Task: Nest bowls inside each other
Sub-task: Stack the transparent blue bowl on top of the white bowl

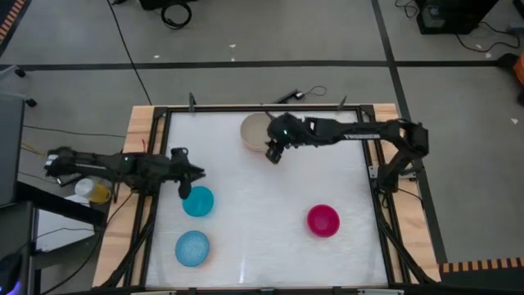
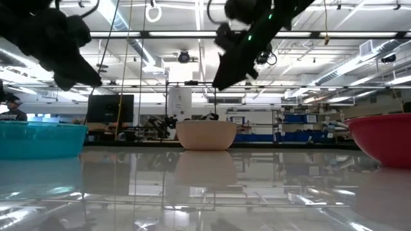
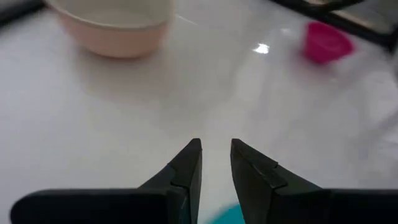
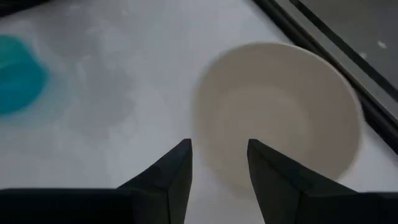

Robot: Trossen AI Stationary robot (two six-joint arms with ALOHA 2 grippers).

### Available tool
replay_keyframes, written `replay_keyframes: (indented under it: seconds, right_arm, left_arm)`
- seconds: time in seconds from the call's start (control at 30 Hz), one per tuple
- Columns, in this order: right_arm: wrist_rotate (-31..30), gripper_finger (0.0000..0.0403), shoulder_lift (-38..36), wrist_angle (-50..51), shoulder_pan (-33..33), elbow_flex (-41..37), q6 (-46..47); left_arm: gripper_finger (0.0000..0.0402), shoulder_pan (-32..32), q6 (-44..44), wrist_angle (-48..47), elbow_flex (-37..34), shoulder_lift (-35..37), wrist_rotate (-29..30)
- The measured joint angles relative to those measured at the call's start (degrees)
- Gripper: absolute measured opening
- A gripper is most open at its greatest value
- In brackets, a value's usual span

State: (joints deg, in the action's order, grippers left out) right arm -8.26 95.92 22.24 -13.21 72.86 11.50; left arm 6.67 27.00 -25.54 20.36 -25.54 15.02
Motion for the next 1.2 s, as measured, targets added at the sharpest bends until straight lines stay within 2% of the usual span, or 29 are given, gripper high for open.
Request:
replay_keyframes:
  seconds: [0.17,0.33,0.47,0.63,0.8,0.97,1.1,1.2]
  right_arm:
    - [-6.2,0.0161,-3.73,9.89,8.35,0.0,0.98]
    - [-8.51,0.0161,-4.97,21.8,17.08,0.0,10.0]
    - [-7.76,0.0161,-5.0,30.25,23.86,0.0,20.21]
    - [-6.75,0.0161,-4.98,44.09,30.4,0.0,35.19]
    - [-10.09,0.0161,-4.98,48.93,36.5,0.0,46.83]
    - [-10.91,0.0161,-4.96,46.84,39.09,0.0,45.63]
    - [-13.68,0.0161,-4.96,47.27,38.71,0.0,43.62]
    - [-17.15,0.0161,-4.95,46.83,38.0,0.0,42.81]
  left_arm:
    - [0.0089,10.65,6.97,0.08,0.43,-4.83,1.93]
    - [0.0089,18.75,9.67,0.06,0.43,-12.64,8.05]
    - [0.0089,21.08,9.92,0.87,0.43,-18.33,12.83]
    - [0.0089,20.84,11.19,2.36,0.43,-22.14,13.32]
    - [0.0089,20.84,13.3,5.18,0.43,-23.26,13.21]
    - [0.0086,22.01,15.38,7.17,2.71,-23.28,8.06]
    - [0.0075,27.71,17.14,6.27,8.48,-25.56,2.43]
    - [0.0071,34.22,21.12,3.83,14.04,-29.79,1.01]
